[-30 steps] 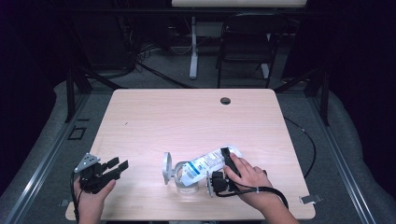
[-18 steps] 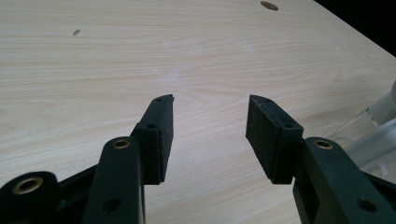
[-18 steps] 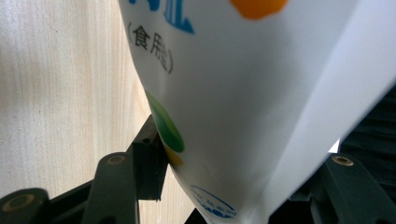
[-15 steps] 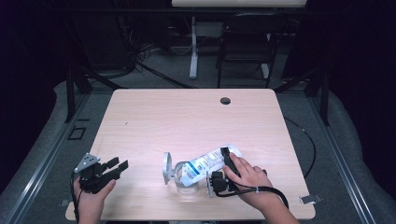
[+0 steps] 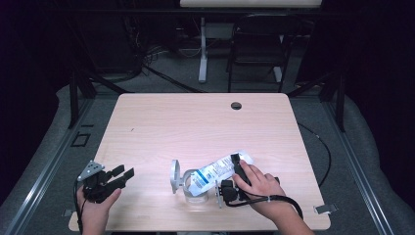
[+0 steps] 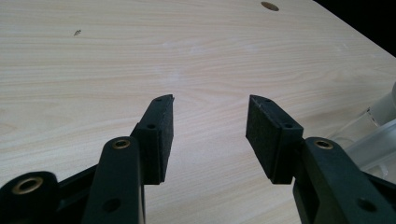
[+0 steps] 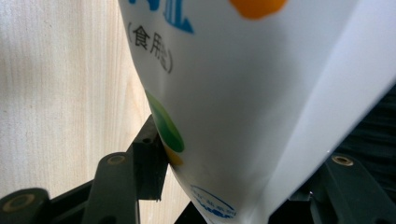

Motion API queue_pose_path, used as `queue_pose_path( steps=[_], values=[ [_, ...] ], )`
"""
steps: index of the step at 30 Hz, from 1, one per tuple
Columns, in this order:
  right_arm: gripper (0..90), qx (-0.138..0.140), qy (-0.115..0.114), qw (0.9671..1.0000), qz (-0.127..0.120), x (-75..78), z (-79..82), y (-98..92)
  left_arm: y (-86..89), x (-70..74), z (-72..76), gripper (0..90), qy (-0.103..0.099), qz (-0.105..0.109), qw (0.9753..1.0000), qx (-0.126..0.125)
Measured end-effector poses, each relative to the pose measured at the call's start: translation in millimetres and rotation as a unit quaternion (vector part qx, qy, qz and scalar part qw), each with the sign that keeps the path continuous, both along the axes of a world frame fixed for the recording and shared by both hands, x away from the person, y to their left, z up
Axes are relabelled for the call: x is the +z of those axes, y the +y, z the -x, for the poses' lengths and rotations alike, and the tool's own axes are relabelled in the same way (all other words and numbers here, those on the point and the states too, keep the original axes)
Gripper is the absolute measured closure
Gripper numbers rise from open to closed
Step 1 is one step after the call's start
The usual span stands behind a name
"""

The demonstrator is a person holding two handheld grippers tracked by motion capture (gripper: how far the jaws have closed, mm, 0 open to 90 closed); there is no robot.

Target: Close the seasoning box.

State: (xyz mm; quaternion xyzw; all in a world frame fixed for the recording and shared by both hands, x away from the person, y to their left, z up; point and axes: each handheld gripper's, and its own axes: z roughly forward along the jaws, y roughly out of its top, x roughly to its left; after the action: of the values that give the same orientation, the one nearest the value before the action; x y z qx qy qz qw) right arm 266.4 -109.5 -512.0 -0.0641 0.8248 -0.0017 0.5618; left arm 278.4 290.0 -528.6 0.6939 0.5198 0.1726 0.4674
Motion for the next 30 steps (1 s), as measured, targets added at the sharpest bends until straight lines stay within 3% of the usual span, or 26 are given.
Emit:
queue_pose_path(
  steps=[2,30],
  values=[
    [44.8,0.003,0.000,1.0000,-0.007,-1.3,-0.4,-0.3,0.1,0.0,0.0,51.9,0.000,0.000,1.0000,0.000],
    [45.3,0.000,-0.008,0.9999,0.015,2.7,2.2,3.0,1.2,-1.0,-0.2,52.0,-0.001,0.002,1.0000,0.003]
  ],
)
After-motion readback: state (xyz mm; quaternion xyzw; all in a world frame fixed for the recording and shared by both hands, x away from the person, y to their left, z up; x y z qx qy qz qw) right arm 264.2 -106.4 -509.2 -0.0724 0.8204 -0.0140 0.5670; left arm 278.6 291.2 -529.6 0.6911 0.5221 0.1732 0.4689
